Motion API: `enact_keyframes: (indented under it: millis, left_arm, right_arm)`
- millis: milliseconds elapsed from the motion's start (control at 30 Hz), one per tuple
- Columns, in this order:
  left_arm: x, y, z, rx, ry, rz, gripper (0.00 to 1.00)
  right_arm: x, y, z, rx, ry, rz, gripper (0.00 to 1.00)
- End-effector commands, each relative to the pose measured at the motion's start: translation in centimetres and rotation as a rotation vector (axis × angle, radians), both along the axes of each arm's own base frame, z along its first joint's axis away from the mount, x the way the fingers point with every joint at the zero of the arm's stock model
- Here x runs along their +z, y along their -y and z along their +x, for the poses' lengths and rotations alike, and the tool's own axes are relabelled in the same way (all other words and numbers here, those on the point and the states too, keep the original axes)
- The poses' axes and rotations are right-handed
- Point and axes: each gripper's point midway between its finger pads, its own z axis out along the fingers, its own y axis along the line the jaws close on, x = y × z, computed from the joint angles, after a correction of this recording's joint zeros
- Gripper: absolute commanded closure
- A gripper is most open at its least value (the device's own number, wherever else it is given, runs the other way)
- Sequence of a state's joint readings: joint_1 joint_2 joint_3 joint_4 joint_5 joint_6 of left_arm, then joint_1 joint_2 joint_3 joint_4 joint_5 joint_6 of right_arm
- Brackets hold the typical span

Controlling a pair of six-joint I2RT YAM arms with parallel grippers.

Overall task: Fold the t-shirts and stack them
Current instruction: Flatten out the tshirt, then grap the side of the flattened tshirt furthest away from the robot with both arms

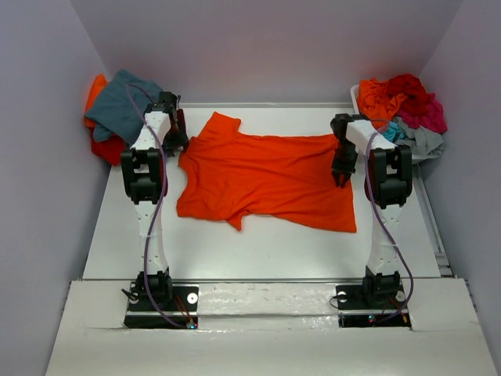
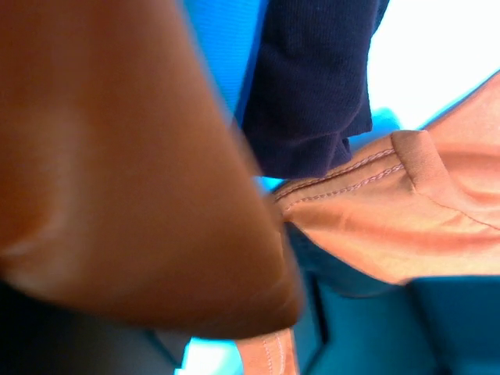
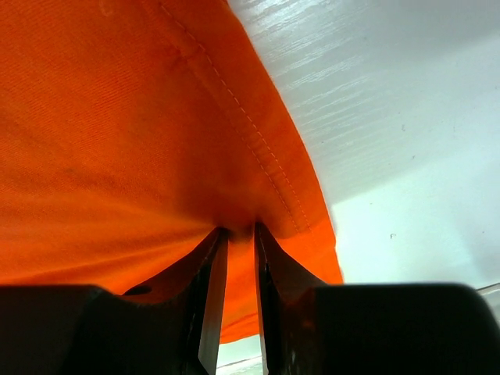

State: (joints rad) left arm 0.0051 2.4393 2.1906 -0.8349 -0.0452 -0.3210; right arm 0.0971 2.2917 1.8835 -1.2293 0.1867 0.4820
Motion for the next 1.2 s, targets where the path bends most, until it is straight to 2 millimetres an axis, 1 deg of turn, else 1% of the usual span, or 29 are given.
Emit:
enact_keyframes:
  millis: [0, 33, 67, 100, 167, 233, 267, 333, 367, 400, 433, 500, 533, 600, 633, 733, 767, 800, 833, 867, 900, 933, 967, 1000, 1033, 1067, 1100, 1133, 1167]
  left_arm:
    - [2.6, -2.1, 0.6, 0.041, 0.051, 0.017, 0.35]
    - [3.0, -2.0, 0.5, 0.038, 0.058, 0.015, 0.33]
    - [3.3, -2.0, 0.6, 0.033, 0.064, 0.014, 0.30]
    - [3.7, -1.4, 0.6, 0.020, 0.073, 0.016, 0.29]
    - [4.8, -1.4, 0.7, 0.019, 0.096, 0.017, 0.28]
    - [5.9, -0.4, 0.8, -0.002, 0.117, 0.021, 0.28]
    - [6.3, -0.5, 0.8, -0.001, 0.125, 0.024, 0.27]
    - [7.7, 0.4, 0.8, -0.016, 0.151, 0.035, 0.27]
    - [8.1, 0.3, 0.7, -0.015, 0.157, 0.041, 0.27]
    - [8.7, 0.7, 0.6, -0.020, 0.165, 0.047, 0.27]
    - [9.1, 0.3, 0.6, -0.015, 0.173, 0.065, 0.27]
    - [10.7, 1.3, 0.5, -0.031, 0.204, 0.089, 0.27]
    - [11.7, 1.1, 0.4, -0.026, 0.219, 0.097, 0.27]
    - [13.1, 2.1, 0.2, -0.045, 0.248, 0.103, 0.27]
    - [13.4, 2.1, 0.2, -0.042, 0.254, 0.105, 0.27]
    - [15.0, 3.3, 0.6, -0.063, 0.304, 0.098, 0.27]
    - [15.2, 3.4, 0.9, -0.063, 0.316, 0.093, 0.26]
    - [15.8, 4.1, 1.6, -0.074, 0.345, 0.083, 0.26]
    - [15.2, 4.8, 1.8, -0.087, 0.338, 0.079, 0.26]
    - [15.8, 4.9, 2.4, -0.087, 0.363, 0.072, 0.26]
    - [15.7, 5.1, 2.7, -0.088, 0.367, 0.066, 0.26]
    - [15.5, 6.0, 3.3, -0.103, 0.378, 0.052, 0.26]
    - [15.4, 6.1, 3.6, -0.101, 0.385, 0.048, 0.26]
    - [15.4, 6.8, 3.9, -0.111, 0.397, 0.043, 0.26]
    - [15.4, 7.1, 4.6, -0.113, 0.421, 0.031, 0.26]
    - [15.6, 7.3, 5.0, -0.115, 0.438, 0.020, 0.26]
    - [16.0, 8.2, 5.7, -0.129, 0.470, 0.003, 0.26]
    - [16.0, 8.5, 6.0, -0.133, 0.482, -0.008, 0.26]
    - [15.8, 8.8, 6.6, -0.140, 0.490, -0.019, 0.26]
  right_arm:
    - [-0.1, 0.2, 1.4, 0.013, 0.059, 0.023, 0.73]
    - [-0.3, -0.1, 1.0, 0.021, 0.054, 0.042, 0.73]
    - [0.4, -0.3, 1.1, 0.026, 0.077, 0.055, 0.72]
    - [0.5, -0.4, 1.0, 0.032, 0.081, 0.066, 0.71]
    - [0.9, -0.9, 0.8, 0.038, 0.092, 0.093, 0.70]
    - [1.6, -1.1, 0.7, 0.050, 0.108, 0.110, 0.69]
    - [1.8, -1.1, 0.6, 0.054, 0.112, 0.112, 0.68]
    - [2.8, -1.3, 0.7, 0.061, 0.138, 0.127, 0.67]
    - [3.1, -1.8, 0.8, 0.072, 0.149, 0.131, 0.67]
    - [3.5, -1.9, 0.9, 0.074, 0.161, 0.135, 0.66]
    - [4.2, -2.0, 1.1, 0.078, 0.182, 0.142, 0.65]
    - [5.2, -2.1, 1.6, 0.078, 0.211, 0.147, 0.64]
    - [5.8, -2.2, 1.8, 0.078, 0.225, 0.153, 0.64]
    - [7.1, -2.5, 2.4, 0.081, 0.261, 0.167, 0.63]
    - [7.6, -2.6, 2.6, 0.079, 0.270, 0.171, 0.63]
    - [8.8, -2.9, 3.7, 0.084, 0.318, 0.186, 0.61]
    - [9.6, -3.0, 4.7, 0.089, 0.359, 0.188, 0.60]
    - [9.4, -2.9, 5.1, 0.085, 0.356, 0.181, 0.59]
    - [9.6, -2.9, 5.9, 0.085, 0.372, 0.179, 0.59]
    - [9.6, -2.9, 6.3, 0.082, 0.373, 0.176, 0.59]
    - [10.1, -3.0, 8.2, 0.080, 0.409, 0.171, 0.58]
    - [10.3, -2.9, 8.7, 0.070, 0.408, 0.166, 0.58]
    - [12.5, -3.2, 10.6, 0.067, 0.484, 0.173, 0.58]
    - [12.8, -3.3, 11.5, 0.064, 0.503, 0.176, 0.58]
    - [11.8, -3.5, 12.3, 0.059, 0.498, 0.183, 0.58]
    - [12.1, -3.3, 13.1, 0.034, 0.521, 0.196, 0.58]
    - [12.4, -3.6, 14.2, 0.029, 0.551, 0.209, 0.57]
    - [12.7, -3.3, 14.7, 0.013, 0.572, 0.215, 0.57]
    - [12.5, -3.4, 15.6, -0.004, 0.600, 0.219, 0.57]
